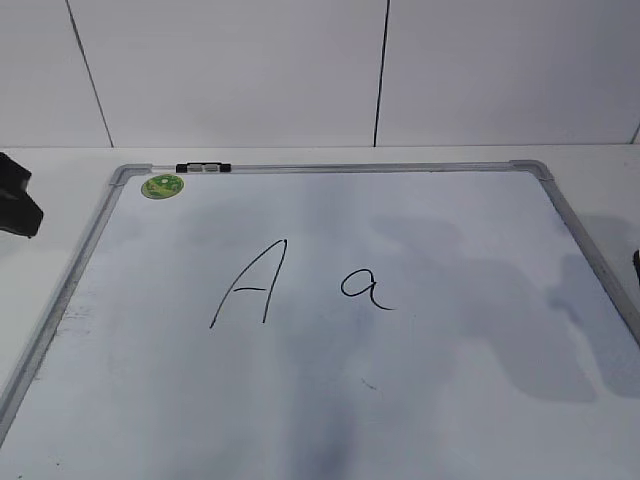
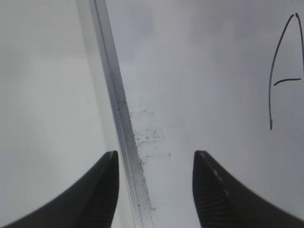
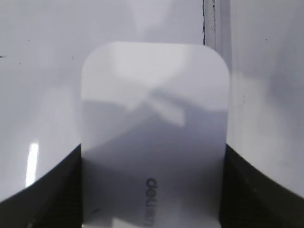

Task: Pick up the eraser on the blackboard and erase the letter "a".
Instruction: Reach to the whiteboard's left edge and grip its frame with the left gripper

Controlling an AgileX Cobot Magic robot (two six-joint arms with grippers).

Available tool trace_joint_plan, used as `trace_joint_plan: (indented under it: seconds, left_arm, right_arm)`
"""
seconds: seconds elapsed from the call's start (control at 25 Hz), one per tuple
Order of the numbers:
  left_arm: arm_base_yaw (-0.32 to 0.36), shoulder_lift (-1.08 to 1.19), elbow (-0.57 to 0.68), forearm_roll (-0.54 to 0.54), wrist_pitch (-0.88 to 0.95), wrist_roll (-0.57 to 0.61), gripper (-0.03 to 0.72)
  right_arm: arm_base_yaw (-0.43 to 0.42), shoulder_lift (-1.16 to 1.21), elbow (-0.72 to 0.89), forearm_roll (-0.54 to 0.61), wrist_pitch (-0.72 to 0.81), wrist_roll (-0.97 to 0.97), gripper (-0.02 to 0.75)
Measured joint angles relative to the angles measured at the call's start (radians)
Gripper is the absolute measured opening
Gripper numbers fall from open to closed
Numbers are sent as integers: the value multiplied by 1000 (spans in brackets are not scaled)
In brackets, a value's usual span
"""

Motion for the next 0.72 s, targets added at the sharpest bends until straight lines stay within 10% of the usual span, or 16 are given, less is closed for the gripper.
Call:
trace_joint_plan:
  seconds: [0.72]
  left_arm:
    - [83,317,-121,1,120,1,379]
  right_arm:
    - [0,0,0,0,0,0,517]
